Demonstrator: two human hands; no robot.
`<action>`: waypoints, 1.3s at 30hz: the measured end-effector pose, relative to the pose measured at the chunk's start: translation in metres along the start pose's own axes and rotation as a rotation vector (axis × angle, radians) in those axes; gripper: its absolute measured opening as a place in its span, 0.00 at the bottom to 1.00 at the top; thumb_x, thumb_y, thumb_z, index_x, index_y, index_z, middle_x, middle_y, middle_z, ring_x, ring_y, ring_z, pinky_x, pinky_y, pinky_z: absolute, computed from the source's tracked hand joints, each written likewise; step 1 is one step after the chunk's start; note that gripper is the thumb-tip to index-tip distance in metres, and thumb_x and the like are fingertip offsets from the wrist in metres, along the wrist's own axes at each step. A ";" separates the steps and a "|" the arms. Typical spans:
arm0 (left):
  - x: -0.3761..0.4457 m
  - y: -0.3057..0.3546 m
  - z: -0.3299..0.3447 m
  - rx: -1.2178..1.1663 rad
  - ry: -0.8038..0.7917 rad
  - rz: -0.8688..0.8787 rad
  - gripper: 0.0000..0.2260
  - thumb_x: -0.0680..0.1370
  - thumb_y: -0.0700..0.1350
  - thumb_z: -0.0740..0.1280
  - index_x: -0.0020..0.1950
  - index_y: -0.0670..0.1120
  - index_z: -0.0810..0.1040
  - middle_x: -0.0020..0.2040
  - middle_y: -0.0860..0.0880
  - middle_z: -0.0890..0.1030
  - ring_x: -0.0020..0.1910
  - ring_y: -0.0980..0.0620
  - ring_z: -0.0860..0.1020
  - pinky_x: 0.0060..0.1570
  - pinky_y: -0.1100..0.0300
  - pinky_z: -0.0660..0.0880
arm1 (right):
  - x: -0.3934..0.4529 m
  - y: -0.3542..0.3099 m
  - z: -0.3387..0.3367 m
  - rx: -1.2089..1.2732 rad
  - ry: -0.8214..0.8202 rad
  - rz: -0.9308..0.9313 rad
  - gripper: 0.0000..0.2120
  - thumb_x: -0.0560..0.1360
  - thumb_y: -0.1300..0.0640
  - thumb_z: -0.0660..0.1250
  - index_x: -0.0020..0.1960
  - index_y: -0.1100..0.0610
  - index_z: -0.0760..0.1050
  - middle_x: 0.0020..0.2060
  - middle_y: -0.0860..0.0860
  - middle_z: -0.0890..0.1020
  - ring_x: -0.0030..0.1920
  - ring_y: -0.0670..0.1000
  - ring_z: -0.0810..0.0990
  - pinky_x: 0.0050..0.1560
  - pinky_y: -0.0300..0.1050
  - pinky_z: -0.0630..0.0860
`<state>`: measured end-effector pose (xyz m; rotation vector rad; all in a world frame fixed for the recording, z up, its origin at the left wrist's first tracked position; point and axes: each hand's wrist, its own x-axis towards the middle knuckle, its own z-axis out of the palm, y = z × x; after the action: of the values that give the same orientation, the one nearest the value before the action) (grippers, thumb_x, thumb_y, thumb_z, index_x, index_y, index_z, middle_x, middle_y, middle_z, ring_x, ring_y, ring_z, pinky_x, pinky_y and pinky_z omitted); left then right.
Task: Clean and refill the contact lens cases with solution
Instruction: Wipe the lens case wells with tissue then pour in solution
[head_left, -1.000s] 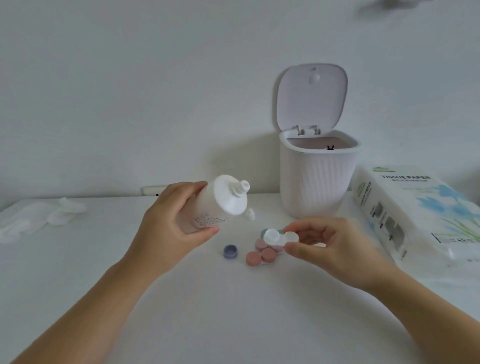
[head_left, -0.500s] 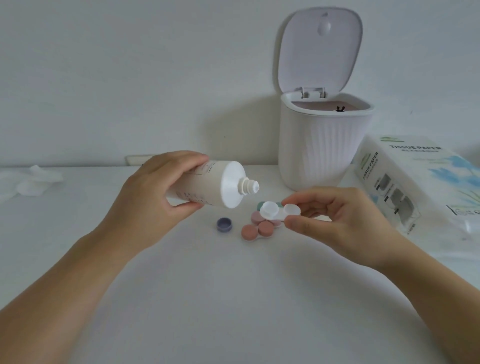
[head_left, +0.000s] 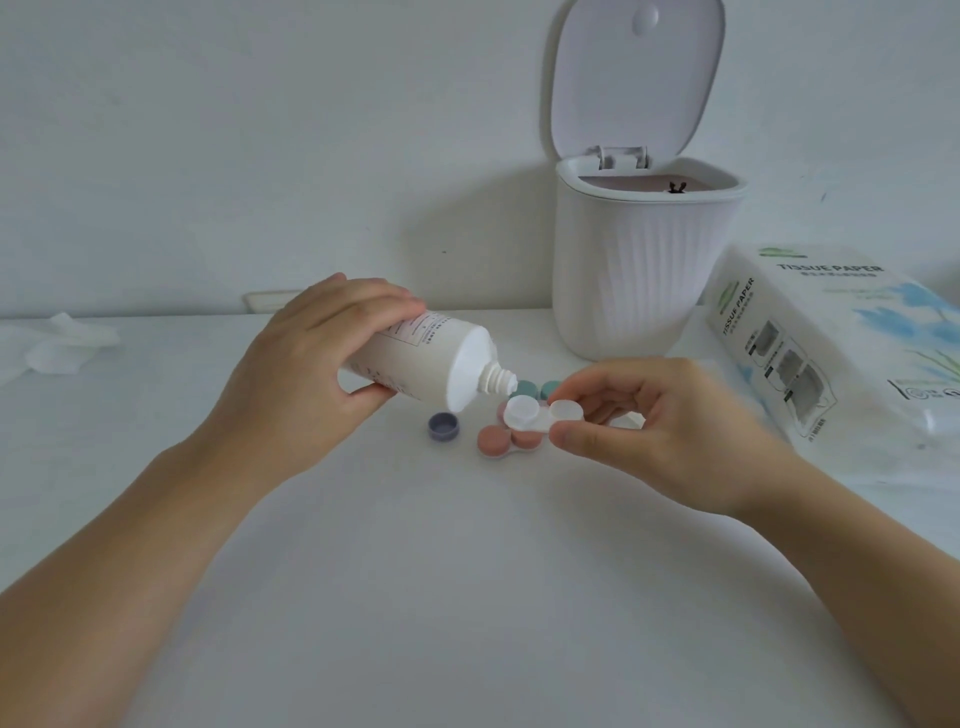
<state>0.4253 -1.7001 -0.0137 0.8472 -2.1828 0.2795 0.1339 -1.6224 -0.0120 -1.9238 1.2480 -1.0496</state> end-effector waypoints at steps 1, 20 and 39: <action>0.000 0.000 0.000 0.002 0.005 0.008 0.27 0.68 0.35 0.80 0.66 0.42 0.79 0.64 0.47 0.81 0.65 0.49 0.76 0.74 0.50 0.66 | 0.000 0.000 0.000 -0.020 -0.003 -0.001 0.07 0.69 0.49 0.78 0.46 0.46 0.84 0.38 0.41 0.86 0.38 0.38 0.83 0.43 0.30 0.77; 0.003 0.003 -0.001 0.025 0.042 0.077 0.23 0.69 0.33 0.79 0.63 0.41 0.80 0.63 0.45 0.81 0.63 0.46 0.78 0.73 0.49 0.66 | 0.003 0.003 0.003 -0.004 -0.021 -0.004 0.15 0.65 0.38 0.72 0.50 0.42 0.82 0.38 0.39 0.86 0.39 0.39 0.83 0.46 0.38 0.79; 0.005 0.005 -0.004 0.073 0.052 0.127 0.22 0.68 0.30 0.78 0.60 0.40 0.81 0.61 0.44 0.82 0.62 0.44 0.78 0.72 0.47 0.67 | 0.003 0.008 0.002 -0.073 -0.042 -0.044 0.08 0.71 0.47 0.73 0.50 0.43 0.82 0.38 0.38 0.86 0.39 0.38 0.82 0.44 0.32 0.76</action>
<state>0.4223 -1.6972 -0.0067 0.7332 -2.1924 0.4416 0.1331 -1.6281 -0.0190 -2.0268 1.2413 -0.9934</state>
